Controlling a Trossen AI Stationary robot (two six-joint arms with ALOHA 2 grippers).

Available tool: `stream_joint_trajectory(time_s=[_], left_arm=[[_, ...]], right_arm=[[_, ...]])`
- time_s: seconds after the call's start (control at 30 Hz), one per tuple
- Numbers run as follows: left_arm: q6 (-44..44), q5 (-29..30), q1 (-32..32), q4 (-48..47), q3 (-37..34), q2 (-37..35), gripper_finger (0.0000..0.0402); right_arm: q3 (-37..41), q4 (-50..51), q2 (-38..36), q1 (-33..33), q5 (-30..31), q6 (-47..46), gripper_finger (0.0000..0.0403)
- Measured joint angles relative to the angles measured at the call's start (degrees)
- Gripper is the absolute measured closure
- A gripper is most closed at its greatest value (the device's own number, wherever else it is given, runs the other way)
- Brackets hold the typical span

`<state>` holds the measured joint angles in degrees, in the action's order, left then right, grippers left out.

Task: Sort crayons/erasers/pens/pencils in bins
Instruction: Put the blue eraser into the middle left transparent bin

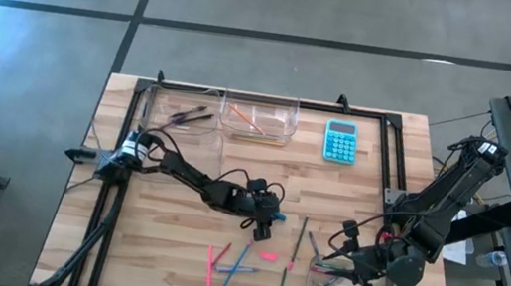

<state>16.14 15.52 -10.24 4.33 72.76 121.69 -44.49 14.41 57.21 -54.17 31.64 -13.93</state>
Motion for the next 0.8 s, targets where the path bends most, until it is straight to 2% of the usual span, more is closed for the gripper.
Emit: stream_joint_trajectory(time_s=[0.13,0.23,0.33,0.53,0.67,0.8], left_arm=[[0.0,0.3,-0.1,0.2,-0.5,0.0,0.0226],[-0.4,0.2,-0.1,0.3,-0.5,0.0,0.0241],[-1.8,0.1,-0.1,0.6,-0.6,0.0,0.028],[-5.1,0.1,-0.2,2.1,-0.3,0.1,0.0387],[-6.7,1.0,-0.1,0.5,-0.3,-2.3,0.0391],[-7.8,3.7,-1.3,-5.1,-0.2,-11.4,0.0396]], right_arm=[[0.0,0.0,0.0,0.0,0.0,0.0,0.0274],[0.0,0.0,0.0,0.0,0.0,0.3,0.0275],[0.0,0.0,0.0,0.0,0.0,0.4,0.0273],[0.0,0.0,0.0,0.0,0.0,0.6,0.0278],[0.0,0.0,0.0,0.0,0.0,0.5,0.028],[0.1,0.1,0.0,0.0,0.0,0.4,0.028]])
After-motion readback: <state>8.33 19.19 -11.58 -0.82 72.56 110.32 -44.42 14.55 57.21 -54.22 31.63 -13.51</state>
